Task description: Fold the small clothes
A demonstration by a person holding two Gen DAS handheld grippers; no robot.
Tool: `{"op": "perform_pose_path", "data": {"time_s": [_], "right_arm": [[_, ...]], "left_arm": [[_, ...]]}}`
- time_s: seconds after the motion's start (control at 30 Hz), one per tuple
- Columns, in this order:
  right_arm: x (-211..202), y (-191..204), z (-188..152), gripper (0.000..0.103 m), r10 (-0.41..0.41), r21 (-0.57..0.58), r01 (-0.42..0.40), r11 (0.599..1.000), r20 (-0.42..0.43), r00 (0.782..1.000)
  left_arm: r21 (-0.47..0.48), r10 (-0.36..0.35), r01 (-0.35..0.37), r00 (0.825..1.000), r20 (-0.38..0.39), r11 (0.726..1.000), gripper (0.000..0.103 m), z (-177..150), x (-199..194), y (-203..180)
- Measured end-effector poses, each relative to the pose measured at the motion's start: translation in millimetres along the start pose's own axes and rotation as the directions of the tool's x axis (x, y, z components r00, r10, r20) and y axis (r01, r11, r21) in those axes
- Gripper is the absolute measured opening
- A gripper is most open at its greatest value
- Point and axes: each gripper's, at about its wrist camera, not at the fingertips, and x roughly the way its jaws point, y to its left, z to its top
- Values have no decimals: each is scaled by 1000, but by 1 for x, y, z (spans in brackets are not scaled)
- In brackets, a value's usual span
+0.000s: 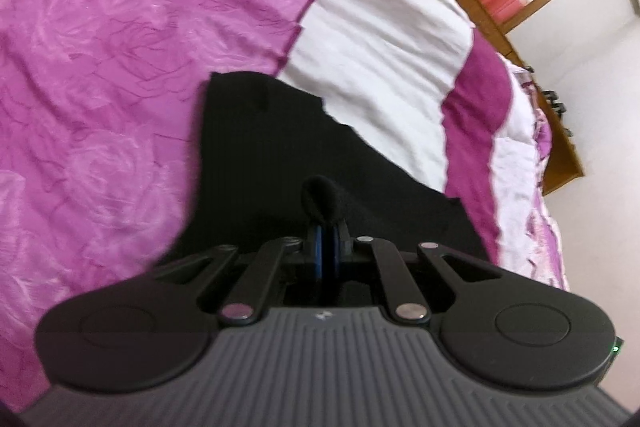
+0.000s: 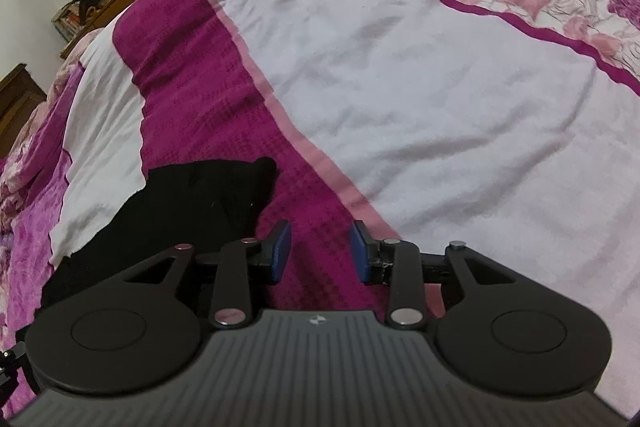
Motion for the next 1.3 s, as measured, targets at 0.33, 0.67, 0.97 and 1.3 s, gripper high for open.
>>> {"op": "perform_pose_path", "data": {"time_s": [0.33, 0.67, 0.97, 1.3], "right_arm": [[-6, 17, -19, 67, -35, -193, 24, 981, -57, 998], [12, 45, -49, 69, -100, -524, 146, 839, 114, 988], [-4, 29, -48, 0, -99, -356, 232, 905, 355, 930], [-20, 40, -59, 52, 89, -627, 26, 778, 151, 984]], "left_arm": [[-26, 61, -59, 995, 80, 998, 8, 20, 3, -6], [-51, 8, -1, 990, 138, 999, 8, 30, -8, -24], [-79, -1, 11, 991, 133, 997, 8, 34, -12, -10], [-164, -54, 76, 990, 131, 984, 8, 33, -15, -1]]}}
